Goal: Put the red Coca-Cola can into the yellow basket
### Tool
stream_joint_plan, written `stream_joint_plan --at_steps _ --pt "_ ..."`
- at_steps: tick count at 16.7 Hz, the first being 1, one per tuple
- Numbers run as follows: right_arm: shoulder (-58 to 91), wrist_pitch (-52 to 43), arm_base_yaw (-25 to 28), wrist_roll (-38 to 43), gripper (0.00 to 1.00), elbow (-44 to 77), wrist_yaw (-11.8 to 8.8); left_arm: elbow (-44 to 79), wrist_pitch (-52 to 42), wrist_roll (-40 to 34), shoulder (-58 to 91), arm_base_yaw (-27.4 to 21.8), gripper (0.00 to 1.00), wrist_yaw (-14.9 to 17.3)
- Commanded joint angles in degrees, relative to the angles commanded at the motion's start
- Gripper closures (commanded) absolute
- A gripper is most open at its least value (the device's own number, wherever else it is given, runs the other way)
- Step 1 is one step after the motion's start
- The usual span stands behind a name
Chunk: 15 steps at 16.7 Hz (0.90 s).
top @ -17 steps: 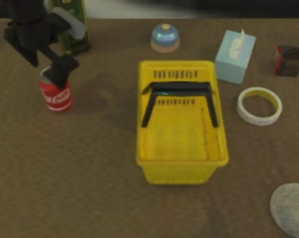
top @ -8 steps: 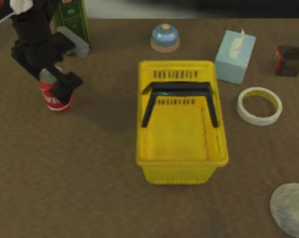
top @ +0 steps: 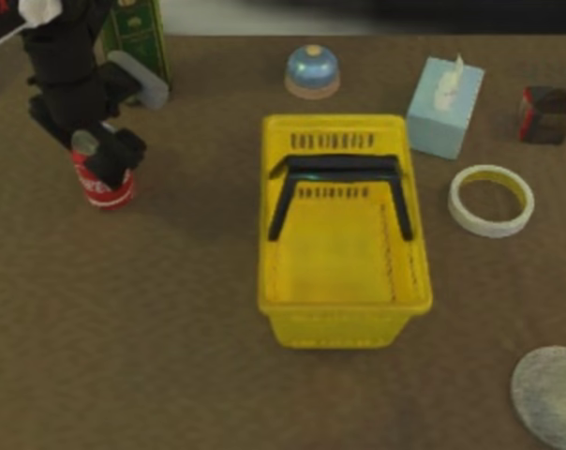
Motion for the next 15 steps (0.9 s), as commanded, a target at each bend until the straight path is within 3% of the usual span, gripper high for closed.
stream_joint_plan --at_steps 6,15 --pt "0.0 0.0 0.0 0.0 0.0 0.0 0.0 0.0 0.0 0.0 0.0 0.0 0.98 0.0" --pt "0.0 0.0 0.0 0.0 0.0 0.0 0.0 -0.02 0.0 0.08 -0.08 -0.15 1.0 -0.01"
